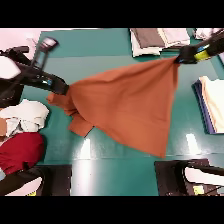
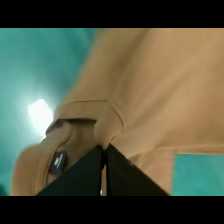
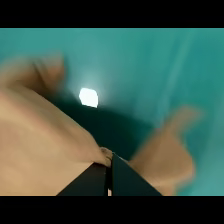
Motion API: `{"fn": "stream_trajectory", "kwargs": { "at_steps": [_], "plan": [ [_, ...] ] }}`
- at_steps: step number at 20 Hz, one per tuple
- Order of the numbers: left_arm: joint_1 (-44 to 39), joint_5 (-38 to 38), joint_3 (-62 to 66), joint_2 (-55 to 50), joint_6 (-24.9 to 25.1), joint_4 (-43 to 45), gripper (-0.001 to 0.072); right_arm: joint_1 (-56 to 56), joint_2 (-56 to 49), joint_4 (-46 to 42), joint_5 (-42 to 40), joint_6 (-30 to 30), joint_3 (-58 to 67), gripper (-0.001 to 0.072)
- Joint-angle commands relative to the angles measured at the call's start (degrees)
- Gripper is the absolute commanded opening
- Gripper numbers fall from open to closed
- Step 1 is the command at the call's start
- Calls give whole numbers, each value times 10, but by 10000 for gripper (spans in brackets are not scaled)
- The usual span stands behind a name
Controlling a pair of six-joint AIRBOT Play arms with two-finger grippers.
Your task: Fold the shirts.
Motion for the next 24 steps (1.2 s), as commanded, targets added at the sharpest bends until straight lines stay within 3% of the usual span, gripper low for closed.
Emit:
{"fn": "stream_trajectory", "kwargs": {
  "at_steps": [1, 4, 8, 9, 10, 11, 12, 14, 17, 21, 24],
  "plan": [
    [0, 104, -36, -92, 26, 16, 24, 35, -74, -45, -41, 7, -30, 16],
    [0, 235, -26, -101, 6, 40, 24, 35, -109, -45, -51, 17, 23, 16],
    [0, 312, 39, -101, -10, 104, 25, 26, -121, -45, -67, 21, 89, 18],
    [1, 322, 51, -101, -10, 107, 80, 26, -121, -45, -67, 22, 98, 19],
    [1, 329, 59, -101, -14, 107, 373, 26, -121, -45, -66, 22, 103, 62],
    [1, 326, 66, -101, -36, 109, 562, 26, -121, -45, -66, 22, 107, 320],
    [2, 318, 70, -101, -49, 115, 559, 26, -118, -45, -64, 22, 107, 417],
    [21, 284, 76, -98, -80, 119, 559, 25, -109, -44, -47, 21, 107, 413],
    [99, 176, 80, -99, -151, 107, 559, 18, -90, -41, 4, 10, 106, 411],
    [191, 61, 79, -129, -156, 54, 559, 21, -73, -41, 35, 10, 105, 411],
    [232, 53, 42, -157, -154, -25, 559, 28, -73, -40, 50, 10, 105, 411]
  ]
}}
